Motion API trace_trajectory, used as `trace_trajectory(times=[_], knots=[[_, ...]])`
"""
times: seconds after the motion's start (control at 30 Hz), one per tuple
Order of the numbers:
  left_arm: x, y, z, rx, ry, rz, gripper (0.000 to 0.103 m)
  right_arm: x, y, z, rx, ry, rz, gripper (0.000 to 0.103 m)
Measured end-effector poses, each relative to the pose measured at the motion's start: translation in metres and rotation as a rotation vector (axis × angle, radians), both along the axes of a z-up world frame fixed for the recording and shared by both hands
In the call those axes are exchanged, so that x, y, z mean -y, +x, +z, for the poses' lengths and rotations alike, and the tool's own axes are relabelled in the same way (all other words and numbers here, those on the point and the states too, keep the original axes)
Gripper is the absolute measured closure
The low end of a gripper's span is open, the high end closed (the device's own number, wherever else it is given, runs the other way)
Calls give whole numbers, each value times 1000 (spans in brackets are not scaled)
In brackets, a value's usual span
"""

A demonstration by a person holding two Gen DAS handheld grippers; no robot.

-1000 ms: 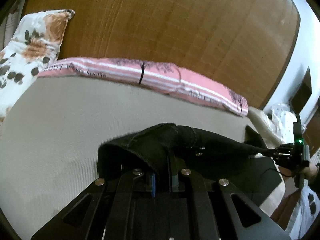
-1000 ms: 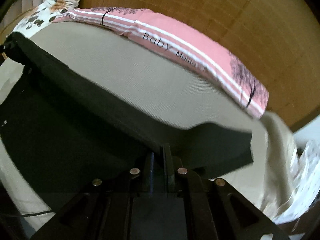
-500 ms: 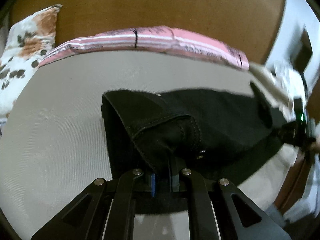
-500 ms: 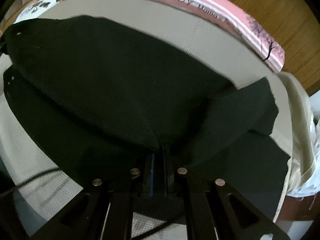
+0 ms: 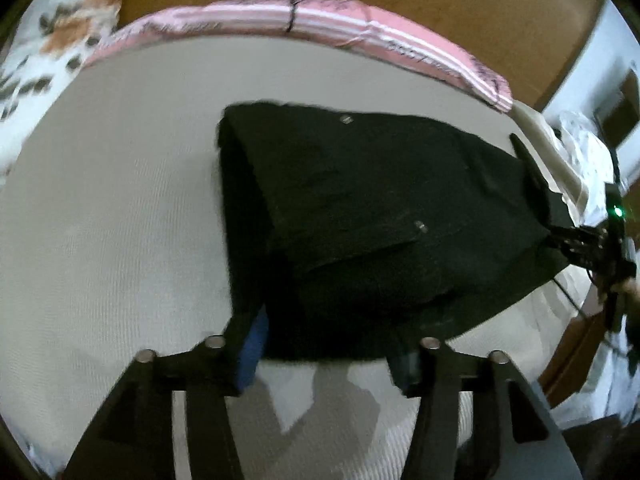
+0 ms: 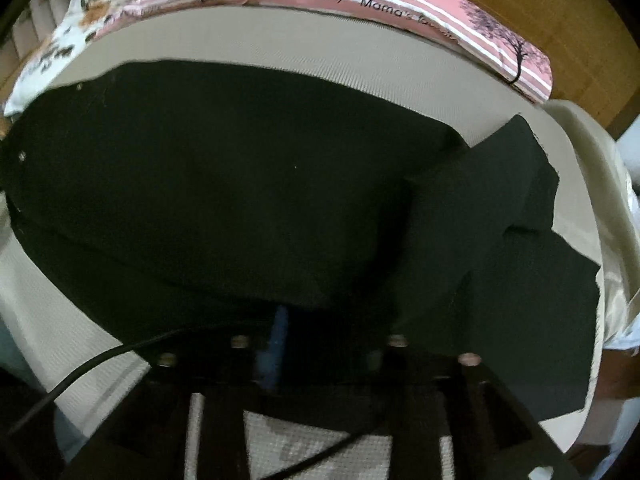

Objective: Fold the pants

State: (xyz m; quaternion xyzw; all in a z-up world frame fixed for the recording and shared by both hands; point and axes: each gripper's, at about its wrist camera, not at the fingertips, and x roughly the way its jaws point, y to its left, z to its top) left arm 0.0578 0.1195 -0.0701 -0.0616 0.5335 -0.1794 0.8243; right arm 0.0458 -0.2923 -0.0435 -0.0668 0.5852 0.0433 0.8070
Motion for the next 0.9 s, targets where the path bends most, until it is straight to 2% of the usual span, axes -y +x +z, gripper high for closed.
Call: trace_trajectory(times=[0.1, 0.2, 0.33, 0.4, 0.47, 0.67, 0.77, 0.83, 0.9], knots=[[-14, -12, 5, -38, -74, 51, 48, 3, -10, 13, 25, 19, -13, 65], [-30, -24, 7, -85, -226, 121, 48, 9, -20, 26, 49, 75, -61, 57], [-34, -33, -4, -173, -457, 181, 48, 17, -28, 32, 51, 183, -125, 55], [-33, -33, -11, -190, -542, 216, 48, 19, -31, 30, 44, 244, -157, 55], [-33, -28, -12, -184, -588, 257, 48, 20, -34, 25, 34, 278, -190, 55], [-29, -9, -15, -179, -625, 364, 48, 39, -40, 5, 30, 380, -325, 55], [-20, -4, -19, -161, -596, 385, 50, 51, -41, 1, 35, 394, -376, 56], [-14, 0, -19, -144, -555, 392, 64, 62, -41, -1, 44, 409, -418, 55], [-11, 2, -19, -128, -511, 385, 71, 77, -40, -4, 54, 440, -471, 55]])
